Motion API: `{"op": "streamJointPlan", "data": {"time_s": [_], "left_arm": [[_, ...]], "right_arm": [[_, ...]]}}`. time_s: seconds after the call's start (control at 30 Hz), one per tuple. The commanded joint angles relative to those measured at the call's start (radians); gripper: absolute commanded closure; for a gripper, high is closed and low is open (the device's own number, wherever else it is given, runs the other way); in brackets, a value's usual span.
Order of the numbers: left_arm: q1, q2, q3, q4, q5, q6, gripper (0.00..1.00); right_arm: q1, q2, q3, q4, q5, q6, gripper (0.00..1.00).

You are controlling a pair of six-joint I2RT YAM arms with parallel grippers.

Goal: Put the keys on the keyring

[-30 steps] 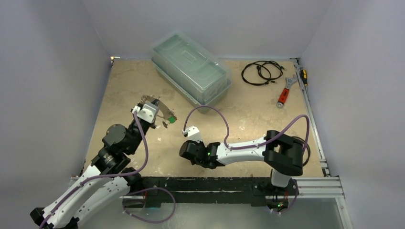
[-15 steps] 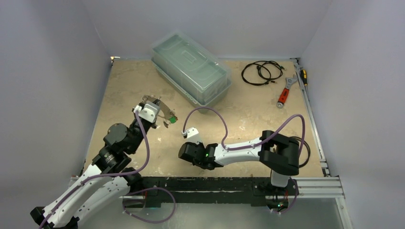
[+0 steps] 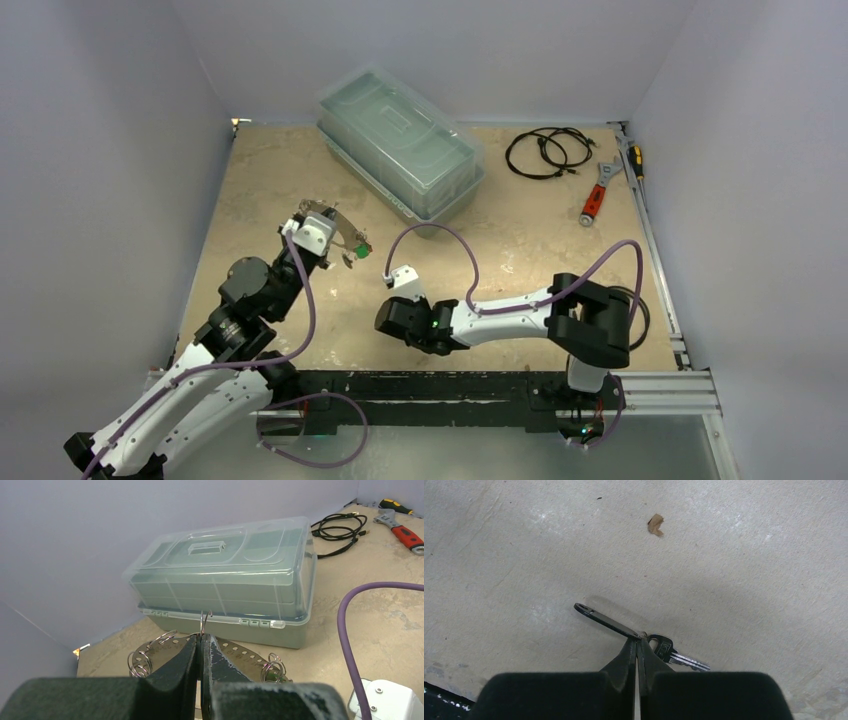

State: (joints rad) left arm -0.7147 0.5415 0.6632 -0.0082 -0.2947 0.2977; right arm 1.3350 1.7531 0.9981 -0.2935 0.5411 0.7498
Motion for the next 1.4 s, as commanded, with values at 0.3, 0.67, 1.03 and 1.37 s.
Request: {"op": "streamJointPlan", "data": {"time_s": [0.3,0.67,1.03,1.37], "left_arm": [[0.006,0.011,0.007,0.065,0.006,-0.011,1.00],[0.006,0.013,0.008,0.060,0.051,-0.003,1.00],[0.007,0.020,0.010,0.053,0.055,0.001,1.00],[0.006,0.023,0.012,0.051,0.057,0.001,1.00]], "right_arm": [[0.009,-0.184,-0.084,0.047,0.032,-0.102,1.00],[-0.075,-0.323,-0.150,0.198,-0.268,-0.302,1.00],[-0.164,-0.116,-0.009,0.101,-0.333,-0.347,1.00],[-0.177,-0.019,0.017,0.131,-0.368,-0.380,1.00]]}}
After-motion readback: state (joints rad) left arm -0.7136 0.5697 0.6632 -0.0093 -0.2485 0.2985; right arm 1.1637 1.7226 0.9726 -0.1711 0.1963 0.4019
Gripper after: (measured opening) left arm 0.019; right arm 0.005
